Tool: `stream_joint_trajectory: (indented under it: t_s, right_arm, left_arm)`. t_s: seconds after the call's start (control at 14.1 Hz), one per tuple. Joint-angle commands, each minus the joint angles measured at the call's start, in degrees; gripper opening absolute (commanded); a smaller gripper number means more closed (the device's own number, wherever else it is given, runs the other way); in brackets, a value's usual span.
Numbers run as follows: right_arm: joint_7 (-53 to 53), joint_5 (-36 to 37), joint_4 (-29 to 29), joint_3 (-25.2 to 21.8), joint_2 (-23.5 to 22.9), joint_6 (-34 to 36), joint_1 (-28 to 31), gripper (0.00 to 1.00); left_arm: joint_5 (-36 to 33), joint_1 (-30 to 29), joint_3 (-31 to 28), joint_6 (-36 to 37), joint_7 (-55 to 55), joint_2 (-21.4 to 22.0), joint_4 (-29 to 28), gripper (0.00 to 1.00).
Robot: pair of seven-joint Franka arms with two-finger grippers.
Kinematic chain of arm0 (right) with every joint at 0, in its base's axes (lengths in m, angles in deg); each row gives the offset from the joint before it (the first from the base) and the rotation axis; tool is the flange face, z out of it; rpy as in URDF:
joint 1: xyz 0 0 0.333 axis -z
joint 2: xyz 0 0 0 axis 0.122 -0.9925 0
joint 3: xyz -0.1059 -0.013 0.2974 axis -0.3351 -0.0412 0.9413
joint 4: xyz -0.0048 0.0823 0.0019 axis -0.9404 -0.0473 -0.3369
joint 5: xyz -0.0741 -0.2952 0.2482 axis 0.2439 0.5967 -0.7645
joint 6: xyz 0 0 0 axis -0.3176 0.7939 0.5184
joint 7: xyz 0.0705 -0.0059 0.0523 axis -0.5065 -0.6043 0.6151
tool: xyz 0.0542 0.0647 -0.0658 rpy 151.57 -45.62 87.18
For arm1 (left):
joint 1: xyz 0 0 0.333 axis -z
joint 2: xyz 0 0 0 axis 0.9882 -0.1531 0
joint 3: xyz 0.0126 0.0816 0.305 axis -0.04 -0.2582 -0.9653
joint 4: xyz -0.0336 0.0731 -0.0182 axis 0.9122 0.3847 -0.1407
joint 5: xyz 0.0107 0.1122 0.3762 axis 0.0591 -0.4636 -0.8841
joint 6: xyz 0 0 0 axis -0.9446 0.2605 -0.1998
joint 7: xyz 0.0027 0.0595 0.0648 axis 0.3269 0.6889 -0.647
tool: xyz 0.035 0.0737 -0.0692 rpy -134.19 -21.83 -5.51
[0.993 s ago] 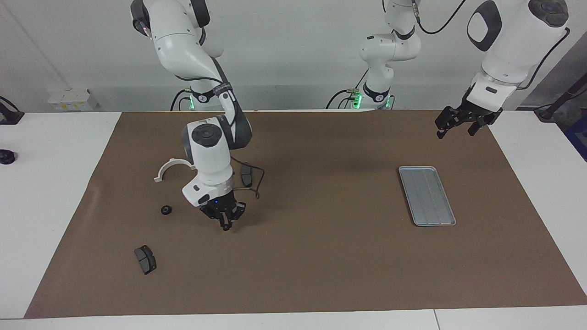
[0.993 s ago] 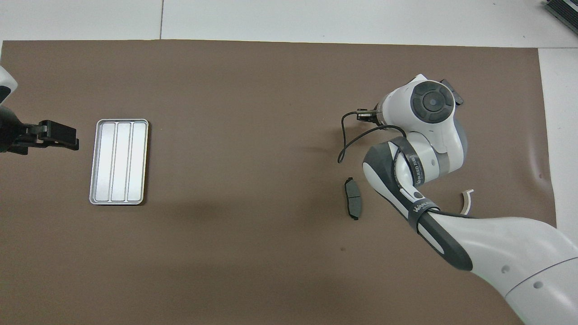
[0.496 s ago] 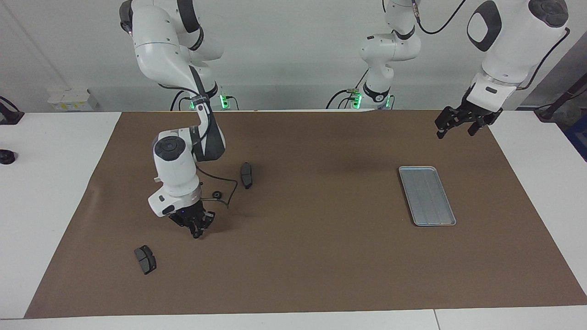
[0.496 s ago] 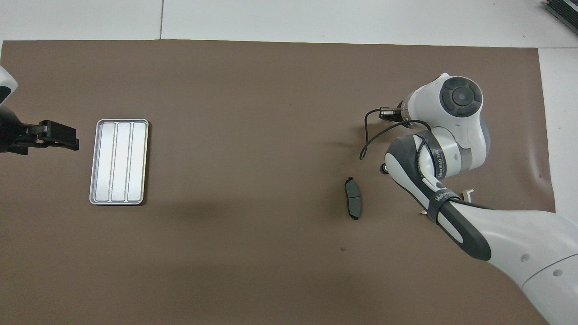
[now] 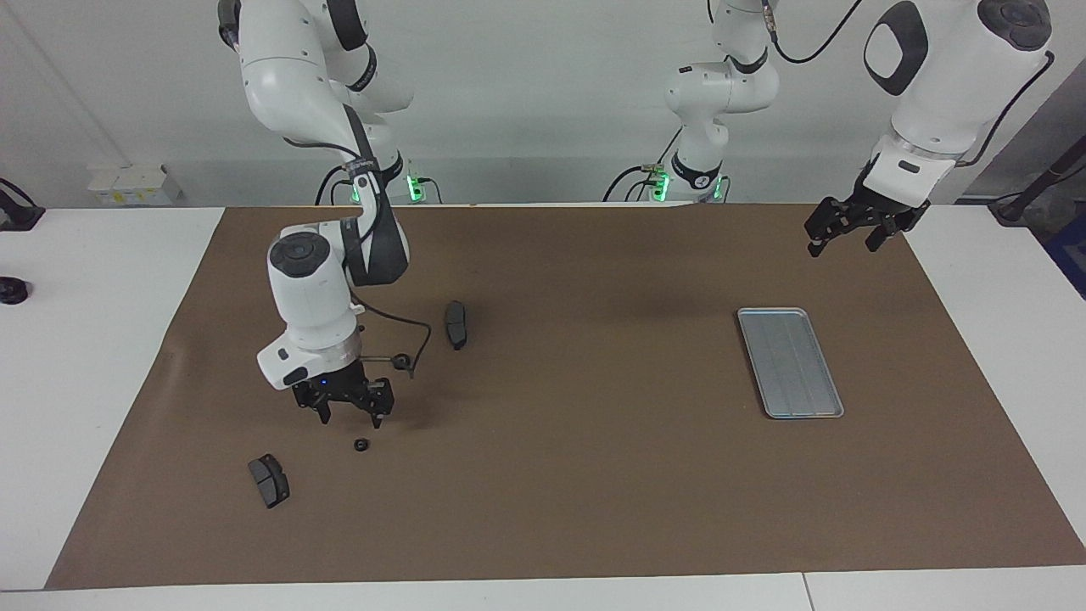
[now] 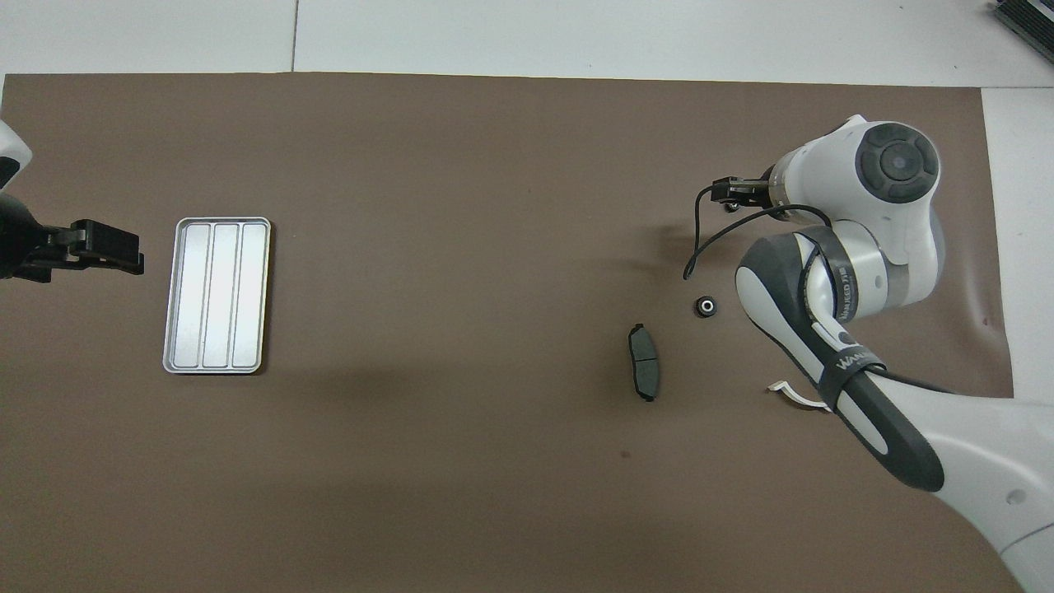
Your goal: Place bearing gear from tray to pile
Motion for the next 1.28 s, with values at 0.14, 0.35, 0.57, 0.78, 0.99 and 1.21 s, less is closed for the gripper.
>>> stream_joint_trajectory:
  t_s: [0.14, 0.35, 0.57, 0.78, 0.99, 1.21]
  right_arm:
    - [1.35, -5.14, 1.39, 0.65, 12.42, 12.77, 0.5, 1.0]
    - [1.44, -7.69, 0.17, 0.65, 17.87, 20.23, 0.58, 1.0]
    - [1.53, -7.69, -6.76, 0.65, 17.98, 30.07, 0.5, 1.0]
    - [2.49, -7.87, -8.01, 0.56, 20.16, 35.45, 0.67, 1.0]
    - [9.07, -11.54, -7.84, 0.12, 22.45, 38.8, 1.54, 1.0]
    - [13.46, -12.27, -7.22, 0.03, 23.07, 40.21, 2.17, 1.0]
  left_arm:
    - [0.9, -0.86, 0.2, -1.12, 0.96, 1.44, -1.77, 1.0]
    - [0.9, -0.86, 0.19, -1.12, 0.96, 1.44, -1.77, 1.0]
    - [0.9, -0.86, 0.28, -1.12, 0.96, 1.44, -1.86, 1.0]
    - [0.9, -0.86, 0.28, -1.12, 0.96, 1.44, -1.77, 1.0]
    - [0.81, -0.95, 0.2, -1.12, 0.96, 1.44, -1.85, 1.0]
    - [0.9, -0.86, 0.28, -1.12, 0.96, 1.44, -1.85, 1.0]
